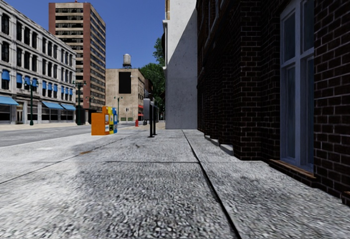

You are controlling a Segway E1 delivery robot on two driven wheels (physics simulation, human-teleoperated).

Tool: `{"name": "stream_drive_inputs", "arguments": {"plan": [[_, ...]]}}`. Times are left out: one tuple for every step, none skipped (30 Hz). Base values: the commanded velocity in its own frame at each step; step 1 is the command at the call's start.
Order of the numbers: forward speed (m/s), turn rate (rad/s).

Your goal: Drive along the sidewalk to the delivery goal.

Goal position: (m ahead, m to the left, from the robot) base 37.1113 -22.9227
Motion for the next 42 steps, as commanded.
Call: {"name": "stream_drive_inputs", "arguments": {"plan": [[2.0, 0.0], [2.0, 0.0], [2.0, 0.0], [2.0, 0.0], [2.0, 0.0], [2.0, 0.0], [2.0, 0.0], [2.0, 0.0], [2.0, 0.0], [2.0, 0.0], [2.0, 0.0], [2.0, 0.0], [2.0, 0.0], [2.0, 0.0], [2.0, 0.0], [2.0, 0.0], [2.0, 0.0], [2.0, 0.0], [2.0, 0.0], [2.0, 0.0], [2.0, 0.0], [2.0, 0.0], [2.0, 0.0], [2.0, 0.0], [2.0, 0.0], [2.0, 0.0], [2.0, 0.0], [2.0, 0.0], [2.0, 0.0], [2.0, 0.0], [2.0, 0.0], [2.0, 0.0], [2.0, 0.0], [2.0, 0.0], [2.0, 0.0], [2.0, 0.0], [2.0, 0.0], [2.0, 0.0], [2.0, 0.0], [2.0, 0.0], [2.0, 0.0], [2.0, 0.0]]}}
